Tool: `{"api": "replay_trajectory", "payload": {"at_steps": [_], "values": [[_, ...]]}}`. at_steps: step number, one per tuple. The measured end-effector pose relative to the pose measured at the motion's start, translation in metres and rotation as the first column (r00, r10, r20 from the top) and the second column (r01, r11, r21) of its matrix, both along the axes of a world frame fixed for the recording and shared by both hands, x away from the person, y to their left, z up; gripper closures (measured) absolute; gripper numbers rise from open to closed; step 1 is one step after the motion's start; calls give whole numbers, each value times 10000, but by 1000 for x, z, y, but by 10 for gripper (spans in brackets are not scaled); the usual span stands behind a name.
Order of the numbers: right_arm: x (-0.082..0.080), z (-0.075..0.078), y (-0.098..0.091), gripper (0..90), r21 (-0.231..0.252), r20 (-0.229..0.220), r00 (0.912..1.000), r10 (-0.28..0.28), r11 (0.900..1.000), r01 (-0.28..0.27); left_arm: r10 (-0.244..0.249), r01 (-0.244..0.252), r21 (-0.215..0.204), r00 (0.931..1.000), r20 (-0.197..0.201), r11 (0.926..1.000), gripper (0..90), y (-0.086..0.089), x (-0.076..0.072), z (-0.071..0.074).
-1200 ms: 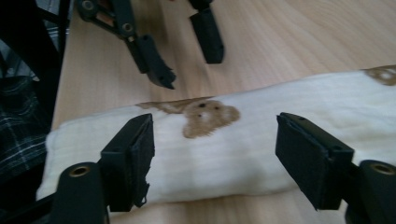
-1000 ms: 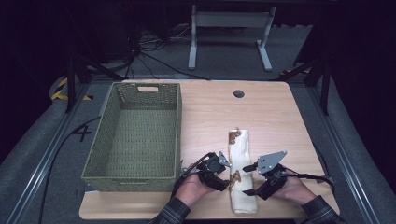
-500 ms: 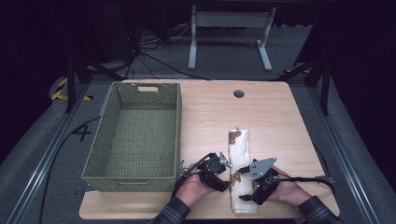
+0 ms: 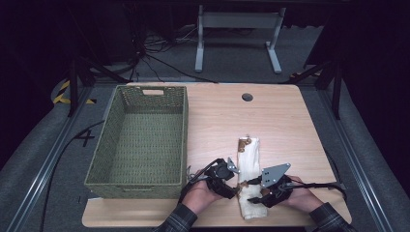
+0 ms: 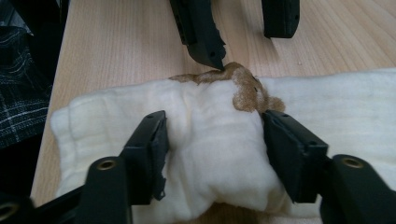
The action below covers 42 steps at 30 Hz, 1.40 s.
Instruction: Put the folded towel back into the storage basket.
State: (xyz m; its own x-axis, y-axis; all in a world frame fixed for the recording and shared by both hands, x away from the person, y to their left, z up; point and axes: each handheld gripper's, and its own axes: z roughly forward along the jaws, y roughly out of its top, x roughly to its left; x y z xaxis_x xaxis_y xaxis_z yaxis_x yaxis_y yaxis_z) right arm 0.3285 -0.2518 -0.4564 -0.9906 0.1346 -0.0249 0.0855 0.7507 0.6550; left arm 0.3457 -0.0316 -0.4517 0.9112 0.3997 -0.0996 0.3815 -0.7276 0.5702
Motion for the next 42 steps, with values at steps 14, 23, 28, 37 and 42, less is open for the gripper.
{"api": "replay_trajectory", "payload": {"at_steps": [14, 23, 28, 37, 42], "values": [[0, 2, -3, 793, 49, -306, 9994, 176, 9998, -174, 63, -60, -230, 9999, 105, 9997, 399, -2, 4, 6], [-2, 5, -6, 797, 144, -411, 9986, 328, 9994, -322, 324, -299, -551, 9985, 449, 9980, 396, -14, 24, 23], [-4, 6, -10, 797, 410, -711, 9963, 488, 9981, -460, 316, -276, -628, 9975, 639, 9976, 391, -24, 38, 27], [-16, 5, -13, 796, 440, -1029, 9905, 914, 9952, -872, -11, 50, -507, 9970, 773, 9987, 360, -45, 73, 20], [-16, 4, -12, 795, 400, -1078, 9898, 928, 9952, -889, -331, 348, -156, 9946, 988, 9993, 330, -56, 87, 12]]}}
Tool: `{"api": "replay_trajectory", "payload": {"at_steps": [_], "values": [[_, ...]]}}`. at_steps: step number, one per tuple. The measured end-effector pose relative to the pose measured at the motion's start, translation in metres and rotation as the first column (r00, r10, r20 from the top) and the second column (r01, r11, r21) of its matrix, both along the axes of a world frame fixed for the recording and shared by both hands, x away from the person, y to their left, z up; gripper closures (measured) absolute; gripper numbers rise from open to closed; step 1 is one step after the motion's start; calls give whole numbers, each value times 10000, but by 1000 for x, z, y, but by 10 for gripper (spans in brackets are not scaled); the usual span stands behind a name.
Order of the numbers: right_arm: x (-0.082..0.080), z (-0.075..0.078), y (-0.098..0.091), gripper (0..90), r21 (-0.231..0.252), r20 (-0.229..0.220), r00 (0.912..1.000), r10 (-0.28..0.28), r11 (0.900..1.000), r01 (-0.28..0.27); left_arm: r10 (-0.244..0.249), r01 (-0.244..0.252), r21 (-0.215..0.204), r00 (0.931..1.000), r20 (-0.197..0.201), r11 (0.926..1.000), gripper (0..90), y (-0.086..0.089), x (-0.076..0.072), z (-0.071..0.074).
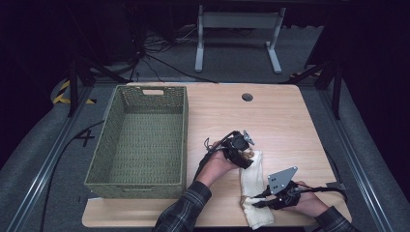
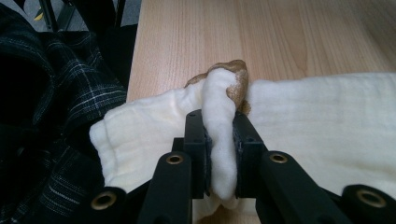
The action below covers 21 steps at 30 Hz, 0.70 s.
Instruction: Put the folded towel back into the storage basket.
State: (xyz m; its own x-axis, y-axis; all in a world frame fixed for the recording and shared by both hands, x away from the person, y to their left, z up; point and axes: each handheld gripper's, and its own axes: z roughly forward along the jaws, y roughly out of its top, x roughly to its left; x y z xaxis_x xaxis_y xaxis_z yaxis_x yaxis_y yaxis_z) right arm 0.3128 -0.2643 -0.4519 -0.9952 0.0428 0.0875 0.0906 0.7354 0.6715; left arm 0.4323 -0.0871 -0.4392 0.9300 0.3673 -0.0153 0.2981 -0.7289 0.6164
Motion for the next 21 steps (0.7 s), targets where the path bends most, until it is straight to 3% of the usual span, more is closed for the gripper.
{"api": "replay_trajectory", "payload": {"at_steps": [3, 11, 14, 21], "values": [[0, 0, 0, 796, -17, -1, 10000, 6, 10000, -6, -138, 140, 277, 9999, -77, 9995, 316, -4, 4, -7], [1, -1, 1, 795, -39, -33, 10000, 20, 10000, -21, -251, 257, 145, 9990, -373, 9996, 326, -5, 8, -13], [1, -2, 1, 796, -50, -65, 10000, 33, 10000, -33, -538, 542, 92, 9978, -389, 9985, 397, -5, 6, -12], [2, -1, 1, 796, -40, -171, 9999, -1, 10000, 0, -1149, 1157, 99, 9915, -604, 9932, 688, -7, 0, -9]]}}
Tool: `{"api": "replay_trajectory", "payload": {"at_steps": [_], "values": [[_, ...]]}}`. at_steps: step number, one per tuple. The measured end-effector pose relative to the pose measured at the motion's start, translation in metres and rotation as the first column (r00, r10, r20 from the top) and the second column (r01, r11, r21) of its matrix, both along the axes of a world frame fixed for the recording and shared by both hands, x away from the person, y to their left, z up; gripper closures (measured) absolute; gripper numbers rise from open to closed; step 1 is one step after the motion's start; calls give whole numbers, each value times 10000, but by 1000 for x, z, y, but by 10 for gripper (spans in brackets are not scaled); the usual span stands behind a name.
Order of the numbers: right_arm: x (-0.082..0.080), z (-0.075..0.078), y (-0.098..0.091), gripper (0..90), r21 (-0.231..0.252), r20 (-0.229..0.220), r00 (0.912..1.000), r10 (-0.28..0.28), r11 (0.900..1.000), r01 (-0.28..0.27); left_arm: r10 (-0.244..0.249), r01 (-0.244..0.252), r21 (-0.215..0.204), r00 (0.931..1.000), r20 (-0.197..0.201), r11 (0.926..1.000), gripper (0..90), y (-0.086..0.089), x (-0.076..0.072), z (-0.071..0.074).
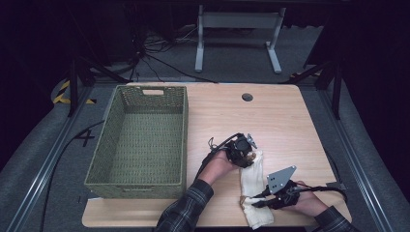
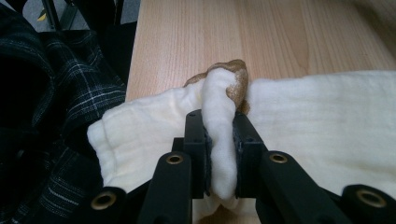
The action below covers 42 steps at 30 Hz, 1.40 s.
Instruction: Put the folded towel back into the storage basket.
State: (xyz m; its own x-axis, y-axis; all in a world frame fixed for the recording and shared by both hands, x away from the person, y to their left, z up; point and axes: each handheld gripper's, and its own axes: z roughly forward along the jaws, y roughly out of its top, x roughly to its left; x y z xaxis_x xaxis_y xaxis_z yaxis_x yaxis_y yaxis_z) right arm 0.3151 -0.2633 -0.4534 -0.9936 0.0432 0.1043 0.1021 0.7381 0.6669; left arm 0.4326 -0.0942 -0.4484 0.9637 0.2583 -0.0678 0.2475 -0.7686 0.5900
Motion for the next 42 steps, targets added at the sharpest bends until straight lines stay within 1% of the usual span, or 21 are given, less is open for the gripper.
{"api": "replay_trajectory", "payload": {"at_steps": [3, 4, 6, 8, 10, 13, 15, 16, 17, 19, 20, 23, 24, 27, 29, 31, 32, 33, 35, 37, 42], "values": [[1, 0, 0, 796, 60, -75, 10000, -48, 10000, 48, -68, 67, 85, 9999, 114, 9999, 756, -1, -3, 1], [1, 1, 0, 796, 101, -109, 9999, -61, 9999, 62, -38, 36, 126, 9998, 177, 9999, 763, -2, -4, 2], [1, 2, 0, 796, 122, -131, 9999, -98, 9999, 99, 31, -33, 135, 9999, 114, 9999, 773, -1, -5, 3], [2, 3, -1, 795, 206, -95, 9998, -180, 9996, 182, 182, -181, -188, 9998, 68, 9997, 775, 3, -5, 8], [3, 5, -2, 795, 264, -95, 9997, -240, 9994, 243, 179, -176, -284, 9998, 92, 9994, 775, 4, -6, 10], [7, 9, -3, 795, 396, -149, 9985, -533, 9978, 539, 257, -259, -840, 9997, -41, 9961, 776, 10, -8, 20], [10, 13, -4, 794, 467, -117, 9970, -760, 9960, 764, 286, -289, -886, 9996, -50, 9957, 775, 11, -9, 25], [11, 15, -5, 794, 554, -138, 9966, -808, 9951, 815, 246, -241, -885, 9997, 49, 9958, 775, 12, -10, 27], [11, 18, -6, 793, 603, -172, 9958, -904, 9940, 913, 300, -301, -981, 9995, -21, 9947, 775, 13, -11, 30], [12, 21, -5, 793, 533, -85, 9954, -951, 9940, 954, 291, -295, -1023, 9996, -53, 9943, 775, 15, -11, 33], [14, 27, -4, 792, 521, 90, 9949, -1008, 9936, 1002, 377, -374, -1136, 9993, 2, 9928, 775, 18, -13, 39], [16, 34, -3, 792, 732, 166, 9945, -1036, 9921, 1021, 491, -478, -1221, 9988, 70, 9914, 775, 20, -15, 45], [17, 37, -3, 792, 778, 117, 9940, -1086, 9912, 1074, 544, -538, -1141, 9985, 25, 9920, 775, 21, -16, 51], [20, 49, -3, 792, 840, 367, 9926, -1158, 9901, 1124, 651, -611, -1287, 9975, 267, 9898, 774, 24, -18, 66], [24, 57, -5, 792, 1136, 354, 9919, -1220, 9866, 1173, 833, -765, -1354, 9955, 455, 9878, 775, 26, -20, 77], [27, 64, -6, 792, 1226, 400, 9913, -1252, 9852, 1195, 869, -782, -1382, 9946, 575, 9873, 775, 28, -21, 88], [28, 67, -5, 793, 1232, 476, 9909, -1256, 9852, 1190, 869, -782, -1382, 9946, 575, 9873, 775, 28, -21, 88], [29, 70, -5, 792, 1235, 496, 9906, -1279, 9849, 1210, 845, -738, -1414, 9939, 713, 9872, 775, 30, -22, 98], [30, 74, -4, 792, 1271, 513, 9904, -1283, 9845, 1209, 883, -768, -1391, 9930, 781, 9873, 775, 31, -22, 102], [33, 86, -1, 792, 1378, 651, 9891, -1322, 9829, 1223, 986, -852, -1318, 9902, 992, 9876, 775, 35, -23, 115], [41, 101, 4, 792, 1676, 562, 9893, -1345, 9781, 1235, 1046, -884, -1238, 9858, 1310, 9884, 775, 43, -23, 131]]}}
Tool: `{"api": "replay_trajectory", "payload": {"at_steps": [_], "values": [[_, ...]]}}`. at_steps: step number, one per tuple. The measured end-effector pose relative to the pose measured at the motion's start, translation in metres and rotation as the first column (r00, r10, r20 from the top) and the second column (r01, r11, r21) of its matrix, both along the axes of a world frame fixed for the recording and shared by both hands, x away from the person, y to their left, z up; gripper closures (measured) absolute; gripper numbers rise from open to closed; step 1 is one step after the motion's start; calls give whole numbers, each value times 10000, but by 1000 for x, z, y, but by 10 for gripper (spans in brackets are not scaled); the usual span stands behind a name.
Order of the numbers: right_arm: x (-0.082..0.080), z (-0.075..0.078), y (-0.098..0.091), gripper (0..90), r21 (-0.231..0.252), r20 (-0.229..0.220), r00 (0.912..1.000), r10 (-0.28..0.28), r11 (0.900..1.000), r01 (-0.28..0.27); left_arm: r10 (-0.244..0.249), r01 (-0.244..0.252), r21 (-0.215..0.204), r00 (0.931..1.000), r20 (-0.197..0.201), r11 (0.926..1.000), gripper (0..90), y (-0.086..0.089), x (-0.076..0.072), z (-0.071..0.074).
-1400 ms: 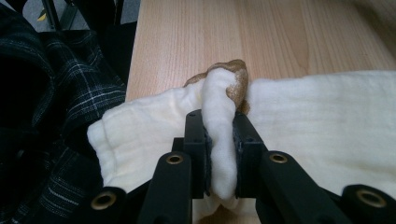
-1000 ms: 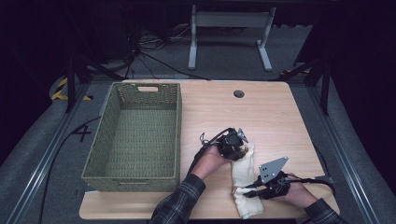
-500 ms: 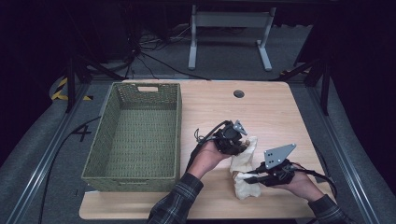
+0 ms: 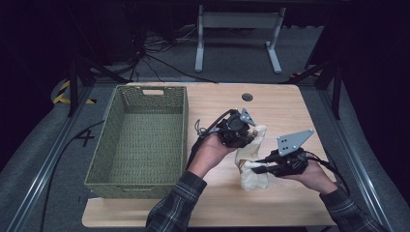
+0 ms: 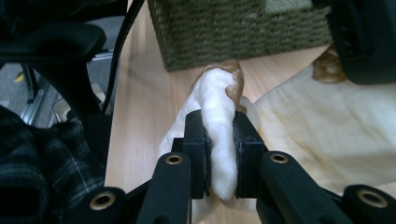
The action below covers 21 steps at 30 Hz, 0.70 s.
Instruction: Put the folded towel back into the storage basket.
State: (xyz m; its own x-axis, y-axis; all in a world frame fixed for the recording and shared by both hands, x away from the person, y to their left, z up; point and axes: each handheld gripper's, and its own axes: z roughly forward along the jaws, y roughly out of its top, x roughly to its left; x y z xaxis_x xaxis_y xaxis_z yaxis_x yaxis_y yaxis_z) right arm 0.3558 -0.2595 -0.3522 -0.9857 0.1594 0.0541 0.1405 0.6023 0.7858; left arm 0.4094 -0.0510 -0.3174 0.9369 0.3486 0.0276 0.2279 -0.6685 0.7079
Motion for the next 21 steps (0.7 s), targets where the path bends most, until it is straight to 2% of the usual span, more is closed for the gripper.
{"api": "replay_trajectory", "payload": {"at_steps": [2, 8, 10, 11, 12, 21], "values": [[3, 7, 3, 792, 57, 77, 10000, -23, 10000, 23, 55, -56, 26, 9998, 207, 10000, 775, 7, 0, 8], [10, 25, 17, 791, 212, 279, 9996, -60, 9998, 54, 46, -41, -137, 9994, 342, 9999, 775, 30, 4, 21], [15, 30, 26, 791, 331, 178, 9998, 4, 9995, -10, 79, -74, -173, 9994, 330, 9998, 776, 36, 5, 23], [17, 32, 31, 791, 321, 222, 9997, 28, 9995, -35, 126, -116, -242, 9991, 414, 9996, 776, 45, 5, 26], [17, 32, 31, 791, 321, 222, 9997, 28, 9995, -35, 126, -116, -242, 9991, 414, 9996, 776, 45, 5, 26], [21, 59, 81, 791, 87, 649, 9977, 213, 9997, -219, 204, -173, -440, 9972, 721, 9989, 776, 96, 4, 43]]}}
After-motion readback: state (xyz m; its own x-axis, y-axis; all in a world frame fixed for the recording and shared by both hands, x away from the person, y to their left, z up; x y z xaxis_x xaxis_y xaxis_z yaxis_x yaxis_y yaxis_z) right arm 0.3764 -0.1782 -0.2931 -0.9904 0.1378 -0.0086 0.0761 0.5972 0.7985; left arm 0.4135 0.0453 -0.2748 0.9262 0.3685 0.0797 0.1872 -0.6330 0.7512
